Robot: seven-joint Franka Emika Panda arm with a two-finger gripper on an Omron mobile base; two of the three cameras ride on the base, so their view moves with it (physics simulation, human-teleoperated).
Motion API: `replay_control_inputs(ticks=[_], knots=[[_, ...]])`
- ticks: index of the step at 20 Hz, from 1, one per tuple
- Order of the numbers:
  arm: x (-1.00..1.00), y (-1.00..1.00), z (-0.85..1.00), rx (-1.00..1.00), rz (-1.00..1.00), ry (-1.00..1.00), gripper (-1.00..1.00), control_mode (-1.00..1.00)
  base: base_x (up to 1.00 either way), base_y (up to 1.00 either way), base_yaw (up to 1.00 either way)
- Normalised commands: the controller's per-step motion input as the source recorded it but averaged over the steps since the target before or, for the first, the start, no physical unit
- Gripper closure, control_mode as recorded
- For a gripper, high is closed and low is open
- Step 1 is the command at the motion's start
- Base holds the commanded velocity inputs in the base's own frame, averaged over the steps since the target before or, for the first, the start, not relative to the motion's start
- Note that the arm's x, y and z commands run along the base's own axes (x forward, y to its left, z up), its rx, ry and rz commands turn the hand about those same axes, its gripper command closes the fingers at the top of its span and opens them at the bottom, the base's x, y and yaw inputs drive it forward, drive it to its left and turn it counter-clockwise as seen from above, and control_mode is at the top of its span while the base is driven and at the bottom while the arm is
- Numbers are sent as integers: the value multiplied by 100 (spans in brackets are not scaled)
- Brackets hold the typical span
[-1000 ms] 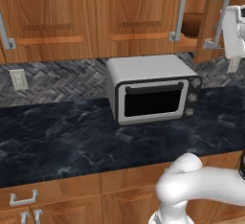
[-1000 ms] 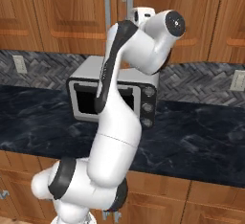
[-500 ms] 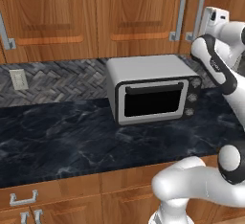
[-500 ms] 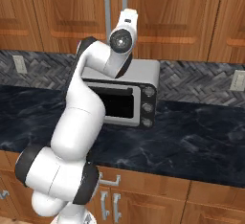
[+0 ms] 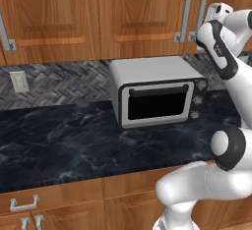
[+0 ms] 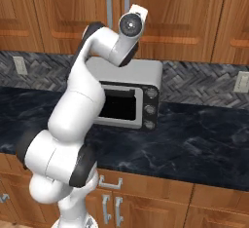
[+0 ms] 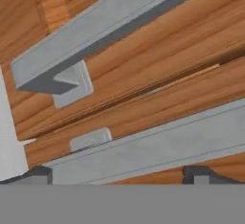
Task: Open the cabinet. Pick the bowls from the counter and place them in the cabinet. Then close the cabinet.
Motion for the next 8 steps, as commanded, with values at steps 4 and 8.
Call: replay_control_inputs(ticks=[4, 8], knots=[[100, -3, -60, 12, 5, 1, -100, -100, 0, 0, 0], [100, 0, -71, 2, 2, 0, -100, -100, 0, 0, 0]])
